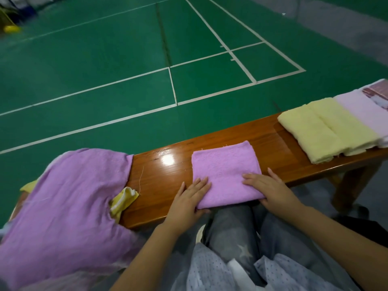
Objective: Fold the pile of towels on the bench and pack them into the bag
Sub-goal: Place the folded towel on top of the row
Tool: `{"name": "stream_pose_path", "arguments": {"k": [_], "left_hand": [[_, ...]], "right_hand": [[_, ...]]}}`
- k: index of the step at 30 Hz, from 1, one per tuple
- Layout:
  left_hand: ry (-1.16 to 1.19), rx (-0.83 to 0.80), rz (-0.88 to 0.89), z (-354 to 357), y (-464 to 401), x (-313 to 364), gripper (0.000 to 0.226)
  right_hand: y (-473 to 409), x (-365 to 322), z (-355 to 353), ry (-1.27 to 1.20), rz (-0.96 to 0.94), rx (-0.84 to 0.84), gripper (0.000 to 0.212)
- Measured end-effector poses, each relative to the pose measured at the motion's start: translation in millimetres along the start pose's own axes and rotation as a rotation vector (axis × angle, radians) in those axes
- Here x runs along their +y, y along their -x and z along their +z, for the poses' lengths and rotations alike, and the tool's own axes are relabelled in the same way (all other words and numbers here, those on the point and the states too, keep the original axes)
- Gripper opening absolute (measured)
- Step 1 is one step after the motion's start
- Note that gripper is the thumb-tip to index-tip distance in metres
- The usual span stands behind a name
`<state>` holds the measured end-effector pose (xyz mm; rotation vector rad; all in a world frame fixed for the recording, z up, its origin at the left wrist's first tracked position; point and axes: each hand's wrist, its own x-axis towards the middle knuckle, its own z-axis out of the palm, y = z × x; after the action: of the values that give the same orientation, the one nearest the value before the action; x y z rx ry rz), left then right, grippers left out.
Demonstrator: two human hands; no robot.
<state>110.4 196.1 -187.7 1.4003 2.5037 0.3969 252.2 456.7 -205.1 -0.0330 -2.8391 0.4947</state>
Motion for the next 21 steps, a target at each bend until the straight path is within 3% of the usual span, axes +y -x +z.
{"name": "stream_pose_path", "arguments": {"k": [3, 8, 11, 16, 21], "left_hand": [[0.109, 0.032, -0.028, -4.2, 3.1, 5.2, 0.065], [0.495, 0.118, -0.210, -24.1, 14.8, 22.0, 0.022], [0.612, 0.186, -0.272, -38.8, 17.6, 37.1, 0.007], [0.635, 0.313, -0.403, -44.9, -0.1, 47.4, 0.027], [0.492, 0.270, -0.539, -32.2, -27.6, 39.0, 0.038]], "right_hand": [[1.7, -4.4, -6.5, -0.087, 0.035, 0.024, 0.043], [9.5, -10.4, -31.2, -0.314, 0.195, -0.110, 0.024], [6.0, -14.9, -53.6, -0.546, 0.300, -0.147, 0.011], [-17.7, -25.4, -69.3, -0.637, 0.436, -0.091, 0.008], [-28.3, -27.9, -52.3, -0.590, 0.597, -0.038, 0.017]]}}
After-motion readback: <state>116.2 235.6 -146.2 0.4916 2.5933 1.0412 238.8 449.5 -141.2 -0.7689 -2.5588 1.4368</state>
